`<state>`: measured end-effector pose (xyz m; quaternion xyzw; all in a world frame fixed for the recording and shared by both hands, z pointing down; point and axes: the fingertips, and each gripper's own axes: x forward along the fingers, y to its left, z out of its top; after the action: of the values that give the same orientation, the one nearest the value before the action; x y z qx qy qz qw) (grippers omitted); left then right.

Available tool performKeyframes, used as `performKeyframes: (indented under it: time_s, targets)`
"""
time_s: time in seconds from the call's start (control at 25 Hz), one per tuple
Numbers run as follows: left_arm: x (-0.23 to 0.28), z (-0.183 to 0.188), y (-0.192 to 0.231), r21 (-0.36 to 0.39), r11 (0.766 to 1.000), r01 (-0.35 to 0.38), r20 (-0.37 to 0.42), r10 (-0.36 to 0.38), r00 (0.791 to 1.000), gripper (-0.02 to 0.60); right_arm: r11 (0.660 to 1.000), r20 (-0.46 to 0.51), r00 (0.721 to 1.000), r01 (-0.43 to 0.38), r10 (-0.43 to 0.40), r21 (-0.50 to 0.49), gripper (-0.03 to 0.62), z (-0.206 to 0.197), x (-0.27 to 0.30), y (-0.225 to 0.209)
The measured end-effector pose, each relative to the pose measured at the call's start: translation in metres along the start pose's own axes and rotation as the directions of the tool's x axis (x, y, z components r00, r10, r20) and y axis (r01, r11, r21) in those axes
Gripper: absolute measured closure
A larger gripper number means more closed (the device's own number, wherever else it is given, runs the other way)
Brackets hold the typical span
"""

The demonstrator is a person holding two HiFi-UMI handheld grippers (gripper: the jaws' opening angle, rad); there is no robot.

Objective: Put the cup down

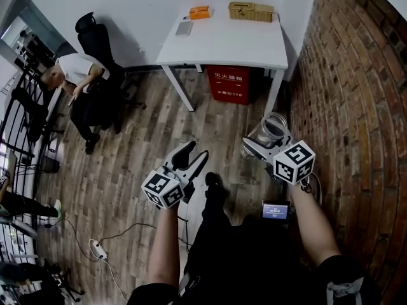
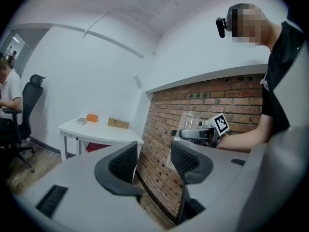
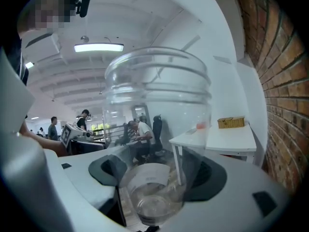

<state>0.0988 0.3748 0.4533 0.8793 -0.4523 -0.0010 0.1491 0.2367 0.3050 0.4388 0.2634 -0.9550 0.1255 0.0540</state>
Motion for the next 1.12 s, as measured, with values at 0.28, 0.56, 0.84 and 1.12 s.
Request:
performKeyframes:
  time_s: [0.28,0.56,0.84,1.12]
  targets:
    - [0.049,0.026,0.108,-0.011,0.999,0.052,-0.003,-0.053,0.999,0.360,1.000,-0.006,1.000,0.021,-0.021,0.000,0.256,0.024,0.109,-0.044]
    - [0.079,0.066,0.206,0.009,0.994,0.109,-0.028,-0.108,0.994,0.360,0.998,0.002,0.998,0.055,-0.055,0.014,0.256,0.065,0.218,-0.076]
    - [0.098,0.075,0.267,-0.015,0.991,0.136,-0.039,-0.137,0.990,0.360,0.997,-0.013,0.997,0.074,-0.074,0.025,0.256,0.073,0.277,-0.099]
    - [0.122,0.080,0.310,-0.032,0.990,0.134,-0.045,-0.135,0.990,0.360,0.997,-0.024,0.998,0.066,-0.065,0.037,0.256,0.075,0.320,-0.127]
